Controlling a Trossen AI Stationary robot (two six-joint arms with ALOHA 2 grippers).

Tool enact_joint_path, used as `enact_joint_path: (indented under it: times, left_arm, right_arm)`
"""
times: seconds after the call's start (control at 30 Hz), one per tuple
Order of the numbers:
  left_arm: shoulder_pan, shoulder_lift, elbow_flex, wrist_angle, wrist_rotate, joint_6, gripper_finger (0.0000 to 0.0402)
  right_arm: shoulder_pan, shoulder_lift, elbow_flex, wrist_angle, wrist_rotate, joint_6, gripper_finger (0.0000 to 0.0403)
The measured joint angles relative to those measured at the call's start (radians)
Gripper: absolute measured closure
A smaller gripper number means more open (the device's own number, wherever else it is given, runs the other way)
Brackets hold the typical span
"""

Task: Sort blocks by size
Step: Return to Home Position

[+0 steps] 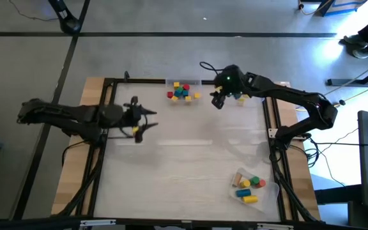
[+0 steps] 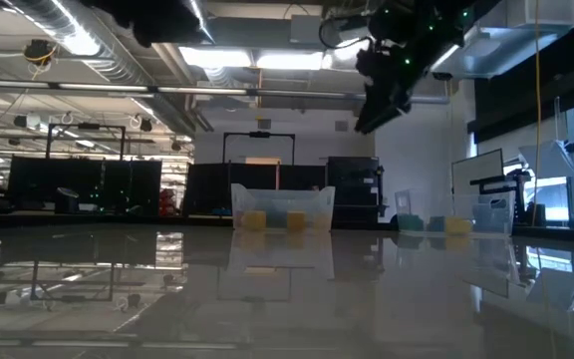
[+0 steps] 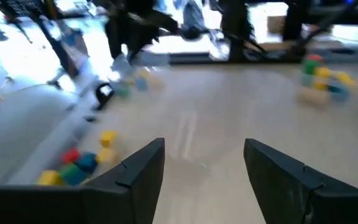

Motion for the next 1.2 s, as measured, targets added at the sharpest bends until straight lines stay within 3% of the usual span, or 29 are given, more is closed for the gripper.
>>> enact_joint_path:
  times: [0.2,0.47,0.6,0.8,1.0,1.2]
  left_arm:
    - [0.230,-0.013,0.000,0.099,0.202,0.149,0.0257]
    - [0.465,-0.031,-0.062,0.201,0.439,0.156,0.0365]
    - [0.522,-0.094,-0.162,0.241,0.449,0.120,0.0397]
    - [0.521,-0.283,-0.305,0.253,0.407,0.063,0.0392]
    - [0.506,-0.455,-0.410,0.248,0.377,0.023,0.0399]
    - [0.506,-0.552,-0.480,0.248,0.340,-0.019,0.0397]
  right_arm:
    - [-0.003,0.000,-0.033,0.096,-0.210,-0.052,0.0255]
    - [-0.003,0.000,-0.178,0.267,-0.341,-0.069,0.0350]
    - [-0.003,-0.018,-0.247,0.336,-0.381,-0.045,0.0386]
    - [-0.002,-0.165,-0.367,0.437,-0.395,0.016,0.0394]
    - [-0.003,-0.396,-0.547,0.626,-0.315,0.099,0.0387]
    - [0.000,-0.633,-0.706,0.667,-0.213,0.192,0.0387]
